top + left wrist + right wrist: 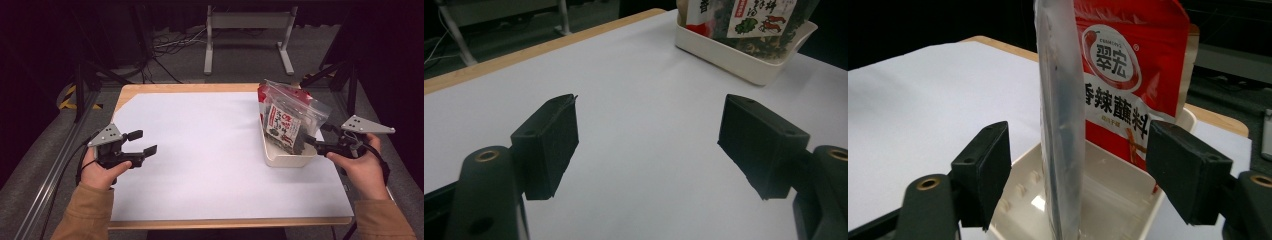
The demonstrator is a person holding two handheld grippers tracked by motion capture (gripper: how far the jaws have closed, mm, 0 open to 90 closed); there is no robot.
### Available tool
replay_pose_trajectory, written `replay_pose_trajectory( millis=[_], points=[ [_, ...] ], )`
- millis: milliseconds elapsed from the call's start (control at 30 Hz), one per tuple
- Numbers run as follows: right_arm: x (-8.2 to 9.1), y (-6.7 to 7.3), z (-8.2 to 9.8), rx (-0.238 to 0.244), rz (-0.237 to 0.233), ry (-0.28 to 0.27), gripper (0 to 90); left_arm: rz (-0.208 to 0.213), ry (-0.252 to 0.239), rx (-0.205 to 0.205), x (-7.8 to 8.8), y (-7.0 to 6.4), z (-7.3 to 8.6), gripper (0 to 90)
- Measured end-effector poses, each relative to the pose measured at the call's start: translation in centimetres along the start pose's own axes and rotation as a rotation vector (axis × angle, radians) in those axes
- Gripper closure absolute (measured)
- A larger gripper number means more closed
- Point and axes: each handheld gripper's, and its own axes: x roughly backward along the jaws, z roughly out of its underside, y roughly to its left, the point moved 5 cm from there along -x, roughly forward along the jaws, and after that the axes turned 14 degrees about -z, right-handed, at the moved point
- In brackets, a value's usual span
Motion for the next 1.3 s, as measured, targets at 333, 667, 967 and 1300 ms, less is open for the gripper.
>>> replay_pose_trajectory(
  millis=[333, 667, 967, 1300],
  points=[
    [1.9, 1.8, 0.3, 0.029, -0.015, 0.031, 25.2, 0.022, -0.003, -0.03, 0.4, -0.9, 0.9, 23.7],
    [2.3, 4.4, 0.4, 0.062, -0.072, 0.035, 25.2, 0.039, -0.008, -0.015, 0.9, -1.1, 1.6, 23.0],
    [1.4, 6.4, 0.5, 0.105, -0.164, 0.012, 25.3, 0.053, -0.006, -0.018, 0.7, -1.2, 2.1, 22.6],
    [-1.7, 8.1, 2.6, 0.124, -0.285, -0.023, 25.3, 0.056, -0.004, -0.01, 0.4, -0.8, 2.9, 22.5]
  ],
)
